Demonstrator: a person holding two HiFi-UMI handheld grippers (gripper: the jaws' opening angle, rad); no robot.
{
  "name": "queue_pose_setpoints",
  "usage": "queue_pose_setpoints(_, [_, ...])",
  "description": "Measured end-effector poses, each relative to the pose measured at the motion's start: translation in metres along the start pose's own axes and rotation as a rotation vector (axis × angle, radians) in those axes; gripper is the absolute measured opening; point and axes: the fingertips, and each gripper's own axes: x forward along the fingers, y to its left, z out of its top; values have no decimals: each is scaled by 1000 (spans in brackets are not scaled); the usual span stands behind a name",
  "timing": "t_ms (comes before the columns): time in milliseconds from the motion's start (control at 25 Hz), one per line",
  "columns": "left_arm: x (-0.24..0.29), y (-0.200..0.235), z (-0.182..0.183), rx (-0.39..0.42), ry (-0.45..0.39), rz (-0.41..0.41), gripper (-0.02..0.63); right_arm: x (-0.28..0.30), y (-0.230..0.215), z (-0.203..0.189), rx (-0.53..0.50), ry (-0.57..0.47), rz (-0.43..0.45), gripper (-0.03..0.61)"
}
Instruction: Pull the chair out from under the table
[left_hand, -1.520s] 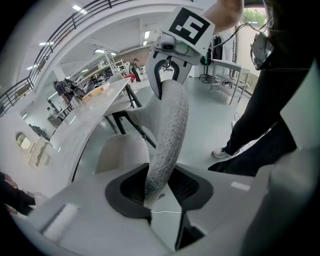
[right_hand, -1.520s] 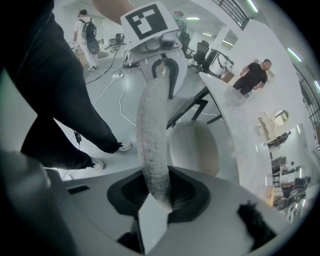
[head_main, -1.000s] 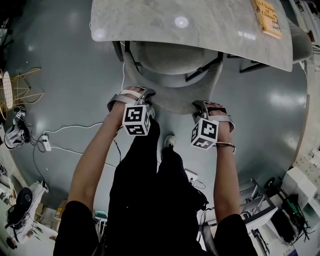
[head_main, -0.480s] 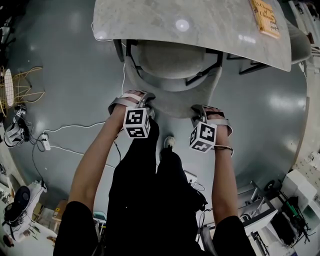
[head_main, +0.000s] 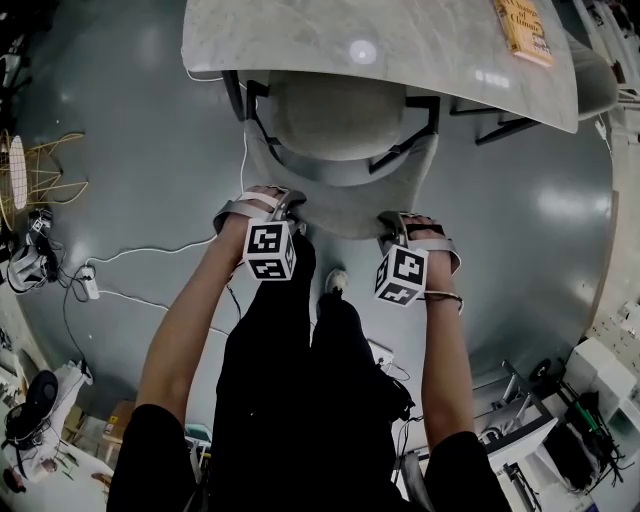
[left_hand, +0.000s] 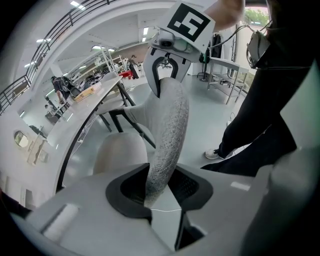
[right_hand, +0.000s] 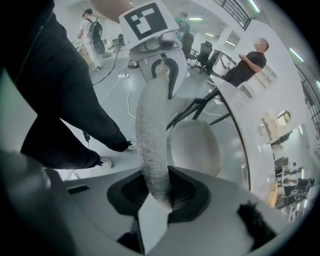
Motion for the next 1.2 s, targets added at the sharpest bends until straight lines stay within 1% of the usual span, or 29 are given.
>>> queue_pose_setpoints(720, [-3,-59,17,-22,11,1,112,-13,54,-10,-26,-10,12,98])
queue_pose_setpoints(1200, [-4,-84,25,-54,16,8,115,-19,79,-16,-30,-6,11,98])
